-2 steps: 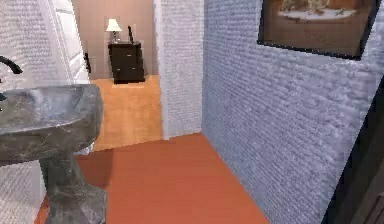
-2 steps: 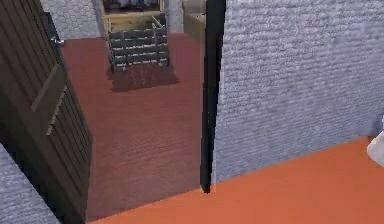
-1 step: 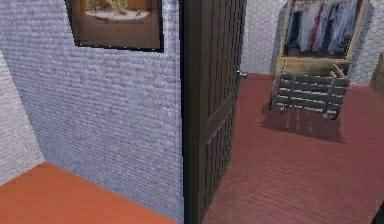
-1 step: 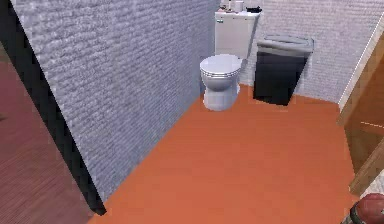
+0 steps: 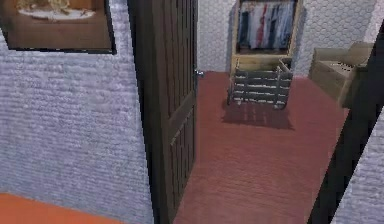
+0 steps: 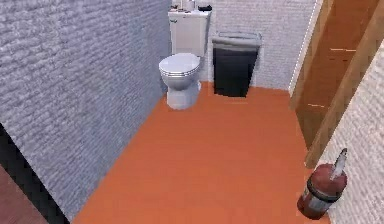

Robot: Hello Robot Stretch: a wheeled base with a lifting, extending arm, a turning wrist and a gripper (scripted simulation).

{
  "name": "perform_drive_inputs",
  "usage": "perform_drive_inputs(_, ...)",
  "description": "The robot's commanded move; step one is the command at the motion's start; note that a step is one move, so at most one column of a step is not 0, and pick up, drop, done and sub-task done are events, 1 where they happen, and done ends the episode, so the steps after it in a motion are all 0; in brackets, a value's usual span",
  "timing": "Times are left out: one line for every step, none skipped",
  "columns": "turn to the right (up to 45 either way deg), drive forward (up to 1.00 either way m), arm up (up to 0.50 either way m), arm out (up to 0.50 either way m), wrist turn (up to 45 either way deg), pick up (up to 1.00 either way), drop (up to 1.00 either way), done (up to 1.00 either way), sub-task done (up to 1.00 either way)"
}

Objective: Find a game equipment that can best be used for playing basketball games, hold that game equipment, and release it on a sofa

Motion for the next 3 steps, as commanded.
perform_drive_inputs(0.0,0.05,0.0,0.0,0.0,0.0,0.0,0.0,0.0)
perform_drive_inputs(-45.0,0.0,0.0,0.0,0.0,0.0,0.0,0.0,0.0)
perform_drive_inputs(-24.0,0.0,0.0,0.0,0.0,0.0,0.0,0.0,0.0)
